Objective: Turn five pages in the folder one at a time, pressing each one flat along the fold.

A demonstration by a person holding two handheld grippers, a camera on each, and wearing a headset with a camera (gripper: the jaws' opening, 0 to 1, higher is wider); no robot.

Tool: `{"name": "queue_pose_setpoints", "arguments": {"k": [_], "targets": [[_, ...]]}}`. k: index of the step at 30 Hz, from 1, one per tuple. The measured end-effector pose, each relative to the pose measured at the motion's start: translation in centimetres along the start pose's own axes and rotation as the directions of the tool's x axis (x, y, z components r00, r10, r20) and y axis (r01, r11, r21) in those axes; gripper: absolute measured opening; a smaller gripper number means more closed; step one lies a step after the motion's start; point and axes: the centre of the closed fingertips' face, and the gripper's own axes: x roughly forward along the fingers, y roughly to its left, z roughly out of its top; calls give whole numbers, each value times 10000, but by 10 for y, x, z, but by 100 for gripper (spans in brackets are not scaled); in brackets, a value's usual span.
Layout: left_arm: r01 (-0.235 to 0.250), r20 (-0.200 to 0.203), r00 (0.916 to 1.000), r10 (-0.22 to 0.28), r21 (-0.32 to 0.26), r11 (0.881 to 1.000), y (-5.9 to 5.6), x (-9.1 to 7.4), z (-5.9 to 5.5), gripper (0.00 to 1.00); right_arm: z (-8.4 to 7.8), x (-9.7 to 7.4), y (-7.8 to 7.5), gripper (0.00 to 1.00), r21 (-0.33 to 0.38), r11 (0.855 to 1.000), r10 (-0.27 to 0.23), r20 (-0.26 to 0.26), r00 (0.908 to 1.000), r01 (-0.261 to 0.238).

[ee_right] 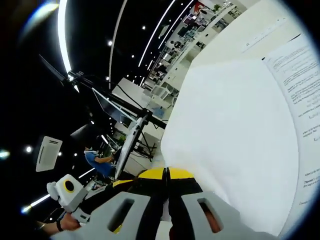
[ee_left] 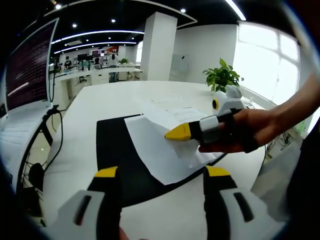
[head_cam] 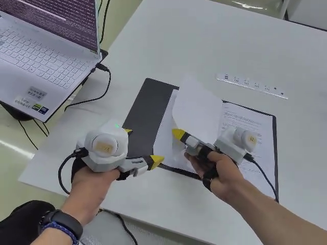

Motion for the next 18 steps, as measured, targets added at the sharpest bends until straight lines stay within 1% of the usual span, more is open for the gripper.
{"name": "queue_pose_setpoints", "arguments": {"k": [3, 7, 11, 14, 18], "targets": [[-1, -21, 10000, 1, -7, 10000, 2, 1, 0, 66, -3, 5, -4, 0, 48, 10000, -87, -99, 9999, 87], [-10, -33, 10000, 10, -39, 10000, 4, 0, -1, 66, -10, 13, -16, 0, 253, 9990, -360, -294, 9989, 368], [-12, -98, 10000, 11, -10, 10000, 5, 0, -2, 66, -16, 18, -24, 0, 409, 9979, -483, -405, 9980, 499], [-34, -158, 9999, 34, 16, 10000, 8, 2, -4, 66, -19, 23, -30, 0, 537, 9967, -588, -515, 9969, 616], [-65, -135, 9999, 65, -29, 10000, 12, 2, -3, 65, -24, 27, -36, 0, 537, 9954, -762, -668, 9948, 799]]}}
